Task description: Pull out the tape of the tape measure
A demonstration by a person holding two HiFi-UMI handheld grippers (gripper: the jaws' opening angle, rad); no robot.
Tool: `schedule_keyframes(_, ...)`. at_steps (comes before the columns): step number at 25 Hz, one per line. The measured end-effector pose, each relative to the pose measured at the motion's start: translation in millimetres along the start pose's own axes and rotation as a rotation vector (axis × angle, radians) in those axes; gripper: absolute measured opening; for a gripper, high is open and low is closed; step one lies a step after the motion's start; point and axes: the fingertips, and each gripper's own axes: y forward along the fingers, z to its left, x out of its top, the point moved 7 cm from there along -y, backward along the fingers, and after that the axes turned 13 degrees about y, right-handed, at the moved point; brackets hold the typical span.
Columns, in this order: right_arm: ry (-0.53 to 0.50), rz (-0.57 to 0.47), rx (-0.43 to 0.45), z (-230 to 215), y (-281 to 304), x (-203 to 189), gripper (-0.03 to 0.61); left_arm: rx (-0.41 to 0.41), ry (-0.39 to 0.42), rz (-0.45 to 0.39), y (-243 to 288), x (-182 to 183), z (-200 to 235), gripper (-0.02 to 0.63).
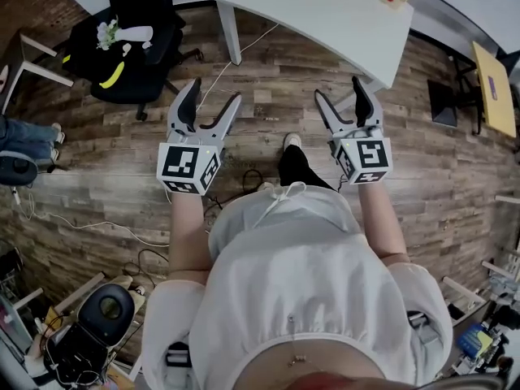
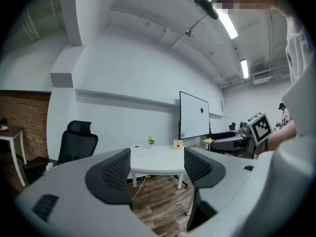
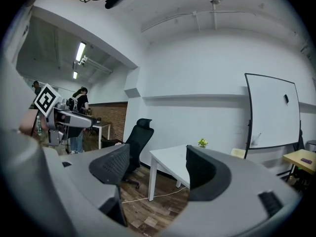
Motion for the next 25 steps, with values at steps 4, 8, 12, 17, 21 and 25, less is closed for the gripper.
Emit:
schedule_keyframes(4,0.027,0.01,0.035,-18.0,45.7,-6.9,0.353,0.029,0.013,0.027,26.8,-9.6,19.0,0.337)
schedule_keyframes(8,0.049,0.004,0.058,-48.6,103.6,-1.7,0.351,0.054,0.038,0.056,69.8,-8.8,38.5,0.337)
schedule_keyframes(12,0.056,0.003,0.076,-90.1,167.0,17.1,0.351,0.068,0.049,0.075,131.8,0.3,62.8,0.337)
schedule_keyframes(17,0.06,0.004,0.079,-159.5,234.9,39.5,0.348,0.062,0.068,0.086,232.5,9.8,80.2,0.337)
schedule_keyframes(21,0.064,0.026,0.065,-209.0,275.5,43.7,0.345,0.023,0.094,0.117,309.5,6.1,85.7,0.337)
schedule_keyframes(25,0.089,0.067,0.045,-245.5,300.7,38.5,0.341,-0.044,0.108,0.158,368.6,-3.4,84.7,0.337)
